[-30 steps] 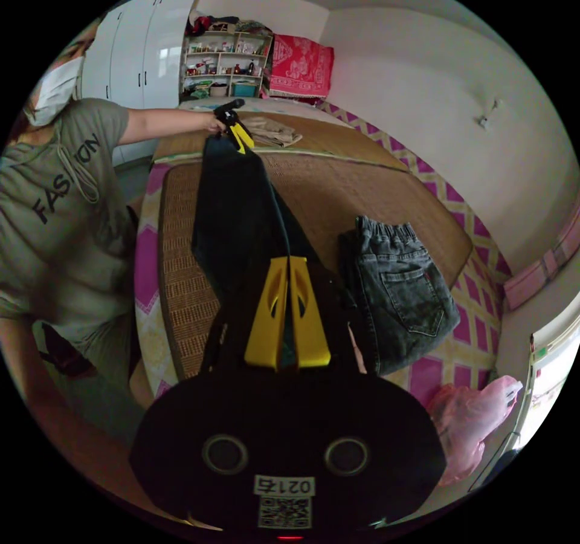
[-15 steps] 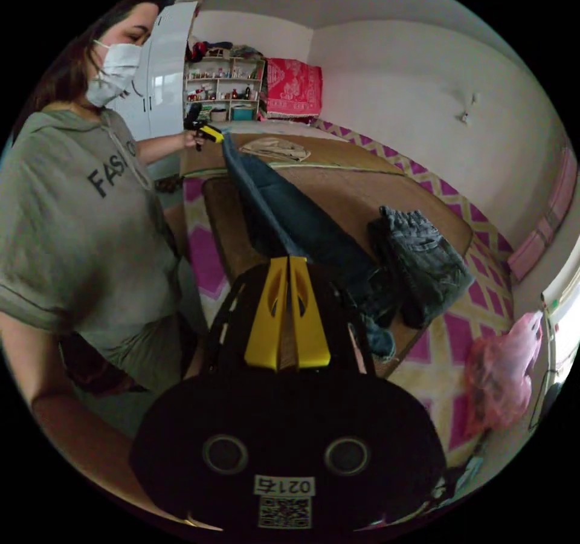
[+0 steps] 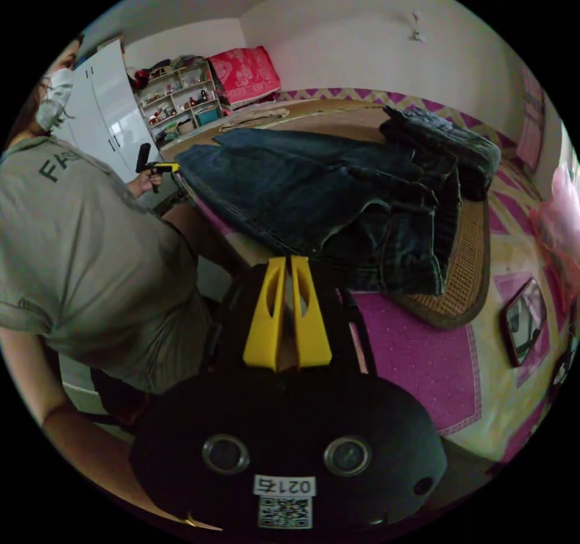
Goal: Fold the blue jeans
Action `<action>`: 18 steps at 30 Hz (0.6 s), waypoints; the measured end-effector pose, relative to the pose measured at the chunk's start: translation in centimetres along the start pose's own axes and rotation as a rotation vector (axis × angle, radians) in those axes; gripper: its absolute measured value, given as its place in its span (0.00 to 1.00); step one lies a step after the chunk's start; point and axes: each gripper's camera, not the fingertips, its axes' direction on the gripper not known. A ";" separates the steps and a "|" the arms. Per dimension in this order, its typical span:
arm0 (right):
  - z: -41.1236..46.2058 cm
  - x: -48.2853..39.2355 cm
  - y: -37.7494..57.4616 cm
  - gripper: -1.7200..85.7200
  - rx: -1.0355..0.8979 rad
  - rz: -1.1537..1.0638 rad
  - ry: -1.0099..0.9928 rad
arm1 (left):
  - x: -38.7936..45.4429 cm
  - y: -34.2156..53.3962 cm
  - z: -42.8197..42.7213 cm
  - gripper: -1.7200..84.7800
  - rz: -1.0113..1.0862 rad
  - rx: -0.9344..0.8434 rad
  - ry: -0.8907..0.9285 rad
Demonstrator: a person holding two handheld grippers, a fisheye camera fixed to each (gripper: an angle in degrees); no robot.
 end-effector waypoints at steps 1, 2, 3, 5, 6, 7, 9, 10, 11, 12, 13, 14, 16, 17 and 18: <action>-0.2 -0.2 -0.1 0.01 -0.024 0.002 0.000 | 0.1 -0.2 -0.8 0.01 0.003 0.013 0.000; -0.8 -0.7 -0.3 0.01 -0.072 -0.011 0.006 | 0.0 -0.5 -2.5 0.01 -0.013 0.057 -0.045; -1.8 -1.3 -0.5 0.01 -0.081 -0.028 0.016 | -0.6 -0.9 -4.1 0.01 -0.062 0.095 -0.127; -4.2 -2.1 -0.9 0.01 0.015 -0.036 0.044 | -2.2 -1.6 -5.5 0.02 -0.147 0.078 -0.268; -5.6 -2.3 -1.1 0.01 0.122 -0.020 0.065 | -3.8 -2.0 -5.5 0.04 -0.219 0.024 -0.352; -6.1 -2.4 -1.3 0.01 0.170 -0.010 0.073 | -4.7 -2.2 -5.2 0.05 -0.255 -0.020 -0.385; -5.2 -2.1 -2.5 0.01 0.201 0.057 0.138 | -7.6 -1.9 -3.8 0.05 -0.340 -0.162 -0.460; -4.4 -1.9 -2.9 0.01 0.163 0.076 0.164 | -7.6 -1.8 -4.3 0.05 -0.332 -0.112 -0.449; -2.3 -1.4 -3.5 0.01 0.058 0.115 0.216 | -8.1 -1.5 -4.5 0.04 -0.369 -0.115 -0.444; 0.2 -1.0 -3.7 0.01 -0.076 0.165 0.270 | -8.2 -1.3 -4.9 0.02 -0.384 -0.106 -0.423; 0.9 -1.2 -3.6 0.01 -0.108 0.168 0.286 | -8.2 -1.2 -5.2 0.02 -0.388 -0.098 -0.417; 0.3 -2.3 -2.9 0.01 0.003 0.169 0.325 | -8.0 -0.8 -5.5 0.01 -0.388 -0.080 -0.409; 0.8 -3.4 -2.2 0.01 0.032 0.205 0.368 | -7.5 -0.1 -6.0 0.01 -0.376 -0.047 -0.414; 1.0 -4.4 -1.4 0.01 0.075 0.236 0.408 | -7.0 0.2 -6.2 0.01 -0.366 -0.028 -0.424; 1.3 -5.4 -0.6 0.01 0.123 0.254 0.453 | -6.4 0.4 -6.3 0.01 -0.350 -0.018 -0.444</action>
